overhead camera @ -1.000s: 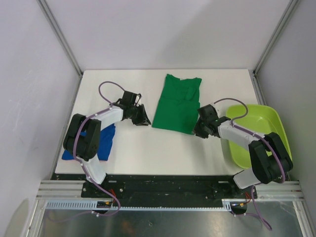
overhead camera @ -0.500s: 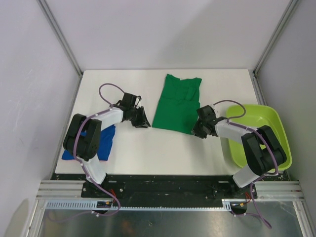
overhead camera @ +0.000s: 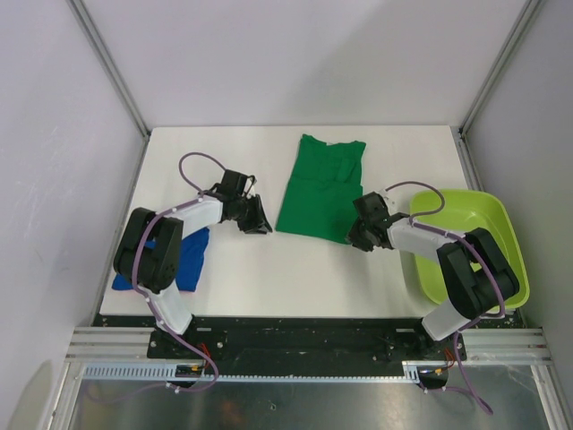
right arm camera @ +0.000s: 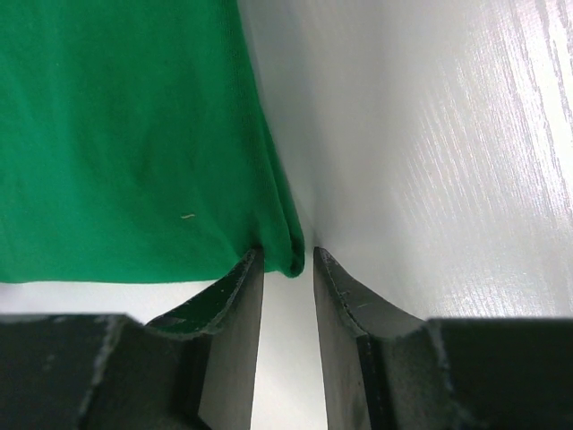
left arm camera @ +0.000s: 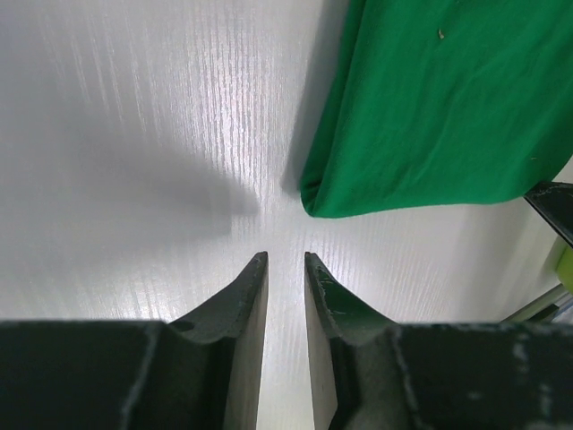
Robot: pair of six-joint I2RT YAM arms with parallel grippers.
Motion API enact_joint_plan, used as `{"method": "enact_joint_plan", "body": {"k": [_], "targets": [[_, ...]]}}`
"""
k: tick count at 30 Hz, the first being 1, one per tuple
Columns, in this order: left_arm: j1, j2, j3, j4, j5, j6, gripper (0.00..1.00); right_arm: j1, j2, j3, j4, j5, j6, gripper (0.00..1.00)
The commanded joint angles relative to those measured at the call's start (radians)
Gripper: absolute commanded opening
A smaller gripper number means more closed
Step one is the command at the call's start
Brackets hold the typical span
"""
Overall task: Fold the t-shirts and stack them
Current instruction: Grab one side of the 2/3 rectangular tshirt with both arms
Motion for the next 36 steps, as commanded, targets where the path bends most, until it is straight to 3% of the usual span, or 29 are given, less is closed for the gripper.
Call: {"method": "enact_joint_plan", "body": {"k": [1, 5, 9, 11, 18, 36], "targets": [[-0.002, -0.052, -0.011, 0.007, 0.011, 0.022, 0.27, 0.005, 0.019, -0.004, 0.03, 0.027, 0.02, 0.34], [-0.007, -0.052, -0.014, 0.007, 0.01, 0.024, 0.28, 0.014, 0.04, -0.004, 0.033, 0.034, 0.027, 0.28], [-0.015, -0.051, -0.02, 0.007, 0.007, 0.027, 0.32, 0.019, 0.04, -0.003, 0.016, 0.049, 0.023, 0.06], [-0.021, -0.052, -0.025, 0.008, 0.005, 0.027, 0.34, 0.021, 0.033, -0.003, 0.004, 0.057, 0.02, 0.01], [-0.051, -0.046, -0.029, 0.028, -0.009, 0.014, 0.4, 0.028, -0.003, -0.004, -0.039, 0.082, 0.004, 0.0], [-0.054, 0.054, -0.001, 0.167, -0.032, -0.092, 0.4, 0.039, 0.012, -0.004, -0.042, 0.063, -0.009, 0.0]]}}
